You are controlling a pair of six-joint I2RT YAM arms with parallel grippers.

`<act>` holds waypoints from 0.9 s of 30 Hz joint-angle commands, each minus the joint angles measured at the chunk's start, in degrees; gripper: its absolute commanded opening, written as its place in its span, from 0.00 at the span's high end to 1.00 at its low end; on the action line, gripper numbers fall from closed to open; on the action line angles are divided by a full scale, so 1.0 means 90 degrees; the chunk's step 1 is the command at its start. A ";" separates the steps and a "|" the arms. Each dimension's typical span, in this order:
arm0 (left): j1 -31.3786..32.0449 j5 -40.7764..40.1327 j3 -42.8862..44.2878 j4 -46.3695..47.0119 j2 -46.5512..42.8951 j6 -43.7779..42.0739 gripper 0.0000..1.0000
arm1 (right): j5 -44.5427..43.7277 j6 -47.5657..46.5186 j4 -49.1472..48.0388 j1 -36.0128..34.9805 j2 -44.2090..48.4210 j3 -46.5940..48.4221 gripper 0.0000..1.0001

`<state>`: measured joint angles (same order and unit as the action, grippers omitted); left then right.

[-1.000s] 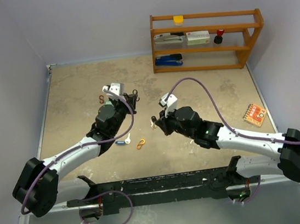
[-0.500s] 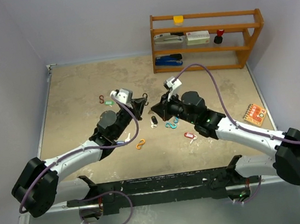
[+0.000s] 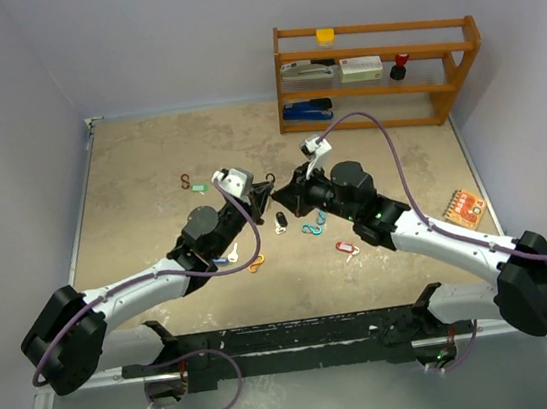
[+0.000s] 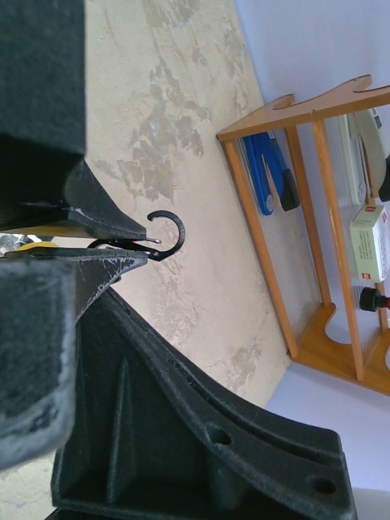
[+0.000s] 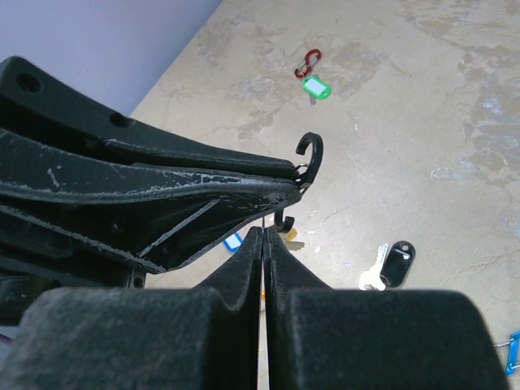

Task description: Put the keys on the keyring

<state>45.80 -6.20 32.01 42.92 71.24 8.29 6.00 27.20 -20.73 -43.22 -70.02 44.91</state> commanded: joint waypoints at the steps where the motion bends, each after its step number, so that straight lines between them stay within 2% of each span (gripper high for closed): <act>1: 0.0067 -0.0043 -0.0047 0.0469 0.0000 -0.0227 1.00 | 0.0080 0.0303 -0.0173 0.0118 0.0178 0.0328 1.00; 17: 0.0111 0.0163 -0.0187 0.0614 -0.0067 -0.0415 1.00 | 0.0298 0.0697 -0.0032 0.0464 0.0389 0.0264 1.00; 27: 0.0149 0.0068 -0.0197 0.0598 -0.0145 -0.0451 1.00 | 0.0755 0.0866 -0.0124 0.0496 0.0286 0.0167 1.00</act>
<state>46.68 -5.72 30.20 44.99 71.24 5.06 10.07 33.80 -19.42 -38.96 -68.14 44.91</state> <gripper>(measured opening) 0.019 0.005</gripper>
